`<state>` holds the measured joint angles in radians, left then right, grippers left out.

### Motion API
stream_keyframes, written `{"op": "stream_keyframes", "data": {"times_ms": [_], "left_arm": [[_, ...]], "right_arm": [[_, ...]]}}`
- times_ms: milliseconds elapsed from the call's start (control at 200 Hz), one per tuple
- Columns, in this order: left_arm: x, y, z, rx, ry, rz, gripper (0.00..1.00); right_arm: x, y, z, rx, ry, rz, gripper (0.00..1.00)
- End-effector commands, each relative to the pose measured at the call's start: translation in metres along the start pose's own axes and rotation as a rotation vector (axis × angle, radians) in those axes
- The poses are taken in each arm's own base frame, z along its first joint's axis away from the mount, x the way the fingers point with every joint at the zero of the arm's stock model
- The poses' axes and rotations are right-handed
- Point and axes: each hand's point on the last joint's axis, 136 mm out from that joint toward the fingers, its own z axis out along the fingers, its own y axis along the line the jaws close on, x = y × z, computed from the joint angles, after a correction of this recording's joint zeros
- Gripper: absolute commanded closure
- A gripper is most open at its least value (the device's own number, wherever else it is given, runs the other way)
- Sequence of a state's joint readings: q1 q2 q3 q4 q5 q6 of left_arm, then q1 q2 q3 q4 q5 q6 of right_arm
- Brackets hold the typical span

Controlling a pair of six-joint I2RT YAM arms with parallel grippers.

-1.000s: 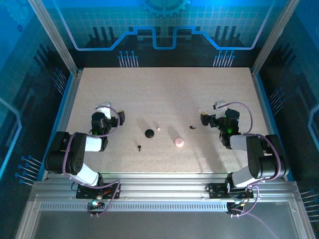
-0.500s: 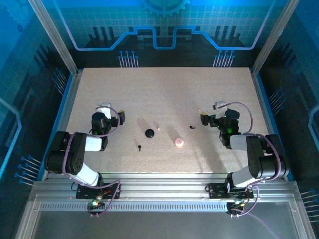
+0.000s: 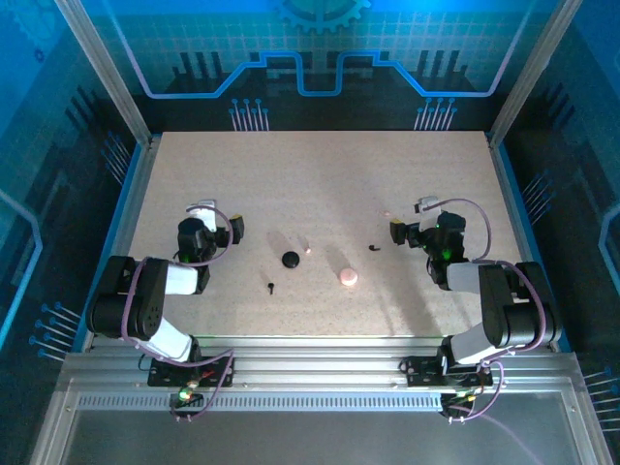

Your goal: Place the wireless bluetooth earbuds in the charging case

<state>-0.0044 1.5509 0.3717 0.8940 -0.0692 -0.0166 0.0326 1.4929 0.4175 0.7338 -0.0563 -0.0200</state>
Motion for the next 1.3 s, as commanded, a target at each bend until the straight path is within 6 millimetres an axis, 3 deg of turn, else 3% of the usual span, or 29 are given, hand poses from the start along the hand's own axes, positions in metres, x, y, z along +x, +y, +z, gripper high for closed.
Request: {"op": "stream_keyframes", "data": {"times_ms": [0,235,370,520,665,690,710,765,951,1096,1191,1296], "left_arm": [[-0.011,-0.003,0.002,0.020,-0.023,0.015,0.01],[-0.013,-0.002,0.001,0.013,-0.031,0.016,0.01],[-0.040,-0.003,-0.017,0.000,-0.043,0.015,0.01],[-0.082,-0.018,-0.039,0.017,-0.067,-0.027,0.02],[-0.093,-0.055,-0.047,0.079,0.021,-0.058,0.07],[-0.091,-0.062,-0.048,0.093,0.045,-0.052,0.08],[-0.090,-0.068,-0.048,0.097,0.060,-0.056,0.08],[-0.083,-0.080,-0.047,0.120,0.113,-0.097,0.08],[-0.046,-0.116,-0.055,0.267,0.302,-0.279,0.11],[-0.024,-0.115,-0.067,0.264,0.394,-0.291,0.10],[-0.015,-0.107,-0.072,0.228,0.425,-0.267,0.09],[-0.010,-0.106,-0.073,0.224,0.440,-0.262,0.09]], "right_arm": [[-0.008,-0.001,0.003,0.009,-0.019,-0.008,0.00],[-0.010,-0.006,0.003,0.026,-0.013,0.006,0.00],[-0.027,-0.008,-0.002,0.037,0.048,0.026,0.00],[-0.038,0.019,-0.025,-0.035,0.218,0.074,0.00],[-0.038,0.063,-0.053,-0.120,0.412,0.031,0.00],[-0.029,0.073,-0.059,-0.137,0.454,0.013,0.00],[-0.038,0.081,-0.062,-0.152,0.449,-0.004,0.00],[-0.035,0.103,-0.073,-0.200,0.492,-0.055,0.00],[-0.010,0.163,-0.108,-0.382,0.631,-0.309,0.00],[0.017,0.184,-0.121,-0.508,0.687,-0.554,0.01],[0.031,0.204,-0.134,-0.674,0.716,-0.664,0.17],[0.043,0.207,-0.133,-0.702,0.768,-0.739,0.18]]}}
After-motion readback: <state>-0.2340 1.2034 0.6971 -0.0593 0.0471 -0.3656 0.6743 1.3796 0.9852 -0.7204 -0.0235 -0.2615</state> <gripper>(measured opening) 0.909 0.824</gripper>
